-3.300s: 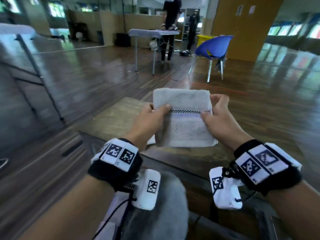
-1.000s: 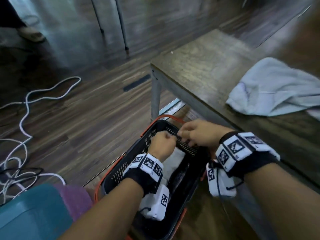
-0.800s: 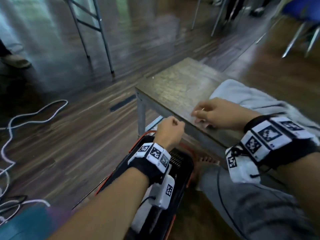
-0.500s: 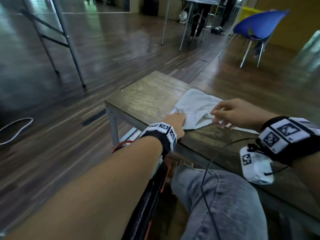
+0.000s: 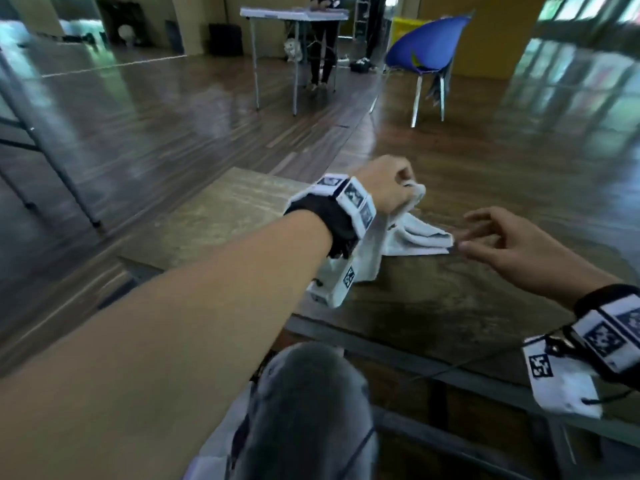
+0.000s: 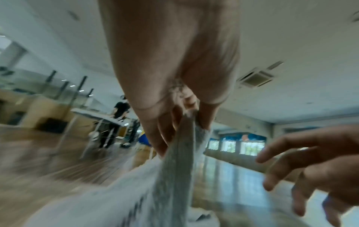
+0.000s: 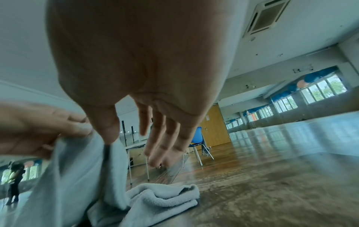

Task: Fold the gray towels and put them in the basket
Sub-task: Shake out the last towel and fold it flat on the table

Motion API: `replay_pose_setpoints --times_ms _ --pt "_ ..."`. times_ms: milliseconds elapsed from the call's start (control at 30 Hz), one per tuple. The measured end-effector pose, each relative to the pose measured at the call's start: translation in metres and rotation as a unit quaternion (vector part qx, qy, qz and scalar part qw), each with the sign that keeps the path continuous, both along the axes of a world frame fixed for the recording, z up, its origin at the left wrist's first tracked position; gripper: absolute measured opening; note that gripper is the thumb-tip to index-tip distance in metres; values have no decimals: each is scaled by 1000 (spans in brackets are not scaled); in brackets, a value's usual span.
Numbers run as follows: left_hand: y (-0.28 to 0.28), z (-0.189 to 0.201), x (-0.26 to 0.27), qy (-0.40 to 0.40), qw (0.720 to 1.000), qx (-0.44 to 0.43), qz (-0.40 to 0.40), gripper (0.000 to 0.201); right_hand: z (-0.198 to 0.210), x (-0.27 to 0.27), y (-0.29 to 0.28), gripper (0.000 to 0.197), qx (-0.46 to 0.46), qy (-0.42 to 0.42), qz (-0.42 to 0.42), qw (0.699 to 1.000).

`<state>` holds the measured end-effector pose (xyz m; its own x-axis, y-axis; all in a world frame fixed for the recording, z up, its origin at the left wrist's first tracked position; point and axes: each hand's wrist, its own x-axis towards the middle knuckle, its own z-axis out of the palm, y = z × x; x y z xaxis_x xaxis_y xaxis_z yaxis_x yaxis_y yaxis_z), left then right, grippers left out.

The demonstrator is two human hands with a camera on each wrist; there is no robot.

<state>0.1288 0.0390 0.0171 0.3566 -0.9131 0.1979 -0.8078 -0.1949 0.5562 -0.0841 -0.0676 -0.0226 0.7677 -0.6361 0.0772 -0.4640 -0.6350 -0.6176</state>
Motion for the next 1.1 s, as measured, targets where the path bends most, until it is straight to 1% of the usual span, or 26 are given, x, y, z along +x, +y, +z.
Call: replay_pose_setpoints --times_ms 67,100,167,233,267,333,367,467,533,567,633,700,733,800,833,900,933,967,1000,1067,1100 --pt "-28 17 -28 27 997 3 -69 24 -4 -14 -8 59 6 -69 -36 997" --pt "-40 21 -43 55 994 -2 -93 25 -5 -21 -11 63 7 -100 -51 994" --pt "-58 18 -71 123 984 -35 -122 20 -8 -35 -19 60 15 -158 -72 985" --pt "-70 4 -93 186 972 -78 -120 18 -16 -51 -26 57 25 -202 -94 975" --pt "-75 -4 -102 215 966 -88 -115 18 -19 -59 -29 58 27 -210 -106 971" --pt "-79 -23 -114 262 954 -78 -120 16 -25 -73 -32 61 15 -207 -119 971" --pt "-79 -32 -118 272 951 -66 -132 17 -27 -77 -32 61 5 -202 -118 972" --pt "-78 -49 -130 284 944 -35 -166 32 -32 -81 -34 55 -21 -188 -105 976" --pt "-80 -50 -137 285 946 -22 -155 41 -39 -79 -32 51 -16 -200 -130 971" --pt "-83 -47 -139 285 948 -30 -140 47 -42 -77 -30 48 -10 -214 -151 965" --pt "-88 -41 -144 277 952 -72 -109 56 -46 -73 -27 47 6 -233 -177 956" --pt "-91 -38 -146 278 951 -111 -82 56 -48 -69 -24 49 34 -231 -147 961" --pt "-92 -37 -147 292 946 -119 -74 53 -49 -68 -23 52 60 -224 -123 965" --pt "-91 -37 -145 307 944 -106 -62 44 -52 -70 -25 53 93 -194 -86 973" --pt "-89 -37 -143 299 948 -93 -61 41 -56 -71 -27 47 82 -177 -78 978" --pt "-87 -38 -142 272 956 -84 -71 41 -59 -76 -35 22 34 -157 -89 983" --pt "-86 -38 -141 248 961 -89 -78 42 -59 -78 -39 12 7 -151 -100 984" --pt "-85 -39 -139 216 967 -98 -90 42 -58 -80 -43 12 -20 -146 -110 983" --pt "-85 -41 -137 180 972 -103 -107 40 -56 -82 -47 16 -38 -145 -118 982" --pt "-85 -47 -131 97 983 -85 -131 28 -51 -84 -51 23 -45 -148 -118 981" --pt "-85 -51 -128 53 987 -72 -131 21 -49 -83 -51 26 -37 -147 -109 982"
